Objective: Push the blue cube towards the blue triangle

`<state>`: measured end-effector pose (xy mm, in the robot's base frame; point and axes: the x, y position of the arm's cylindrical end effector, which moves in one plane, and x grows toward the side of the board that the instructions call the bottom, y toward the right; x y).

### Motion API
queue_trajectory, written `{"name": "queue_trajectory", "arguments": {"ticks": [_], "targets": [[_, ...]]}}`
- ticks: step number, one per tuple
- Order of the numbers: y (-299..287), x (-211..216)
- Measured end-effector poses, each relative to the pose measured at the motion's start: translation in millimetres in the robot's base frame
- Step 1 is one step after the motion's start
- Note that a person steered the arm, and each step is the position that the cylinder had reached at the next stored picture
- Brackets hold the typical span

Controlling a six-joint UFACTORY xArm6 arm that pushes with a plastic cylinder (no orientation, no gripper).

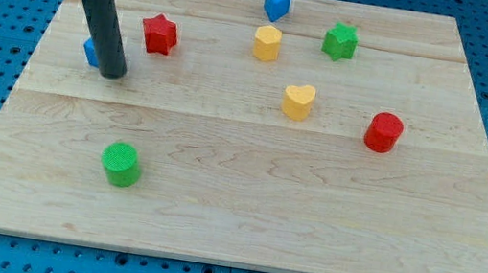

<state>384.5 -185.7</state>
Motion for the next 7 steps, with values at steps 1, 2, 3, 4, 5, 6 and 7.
{"name": "queue_trajectory", "arguments": {"ticks": [1,2,3,4,5,6,7], "targets": [[-16.4,-34.6],[-34.1,-22.4],[-59.1,-53.6],[-46.2,-85.7],[-37.2,-111.1],[-25.2,-125.5],[-44.1,-144.0]]}}
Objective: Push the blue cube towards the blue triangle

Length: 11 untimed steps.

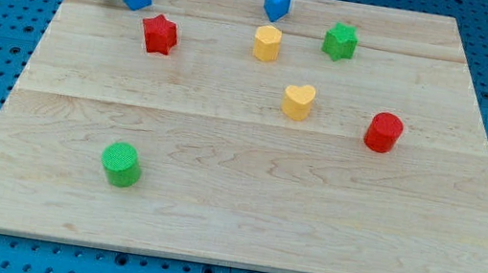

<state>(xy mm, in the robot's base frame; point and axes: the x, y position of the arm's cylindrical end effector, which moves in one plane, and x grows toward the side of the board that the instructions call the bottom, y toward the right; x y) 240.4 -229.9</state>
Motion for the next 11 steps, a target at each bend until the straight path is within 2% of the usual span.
{"name": "queue_trajectory", "arguments": {"ticks": [2,3,4,5,6,7,8,9,11], "targets": [[87.8,3.5],[50.7,3.9],[40.5,-5.7],[91.9,-4.7],[55.3,-22.8],[71.0,-28.4],[132.3,-9.4],[165.2,-5.4],[161.5,-1.0]]}}
